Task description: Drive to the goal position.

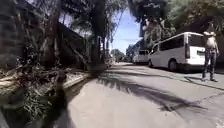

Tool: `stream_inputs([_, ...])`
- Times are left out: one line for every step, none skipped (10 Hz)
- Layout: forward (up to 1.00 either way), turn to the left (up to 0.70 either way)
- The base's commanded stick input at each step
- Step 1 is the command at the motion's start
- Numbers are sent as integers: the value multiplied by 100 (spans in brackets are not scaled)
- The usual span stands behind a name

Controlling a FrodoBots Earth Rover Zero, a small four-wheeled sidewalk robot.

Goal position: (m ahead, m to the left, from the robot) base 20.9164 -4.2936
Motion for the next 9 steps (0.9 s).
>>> stream_inputs([57,0])
stream_inputs([57,0])
stream_inputs([68,0])
stream_inputs([76,0])
stream_inputs([76,0])
stream_inputs([76,0])
stream_inputs([76,0])
stream_inputs([77,0])
stream_inputs([76,-1])
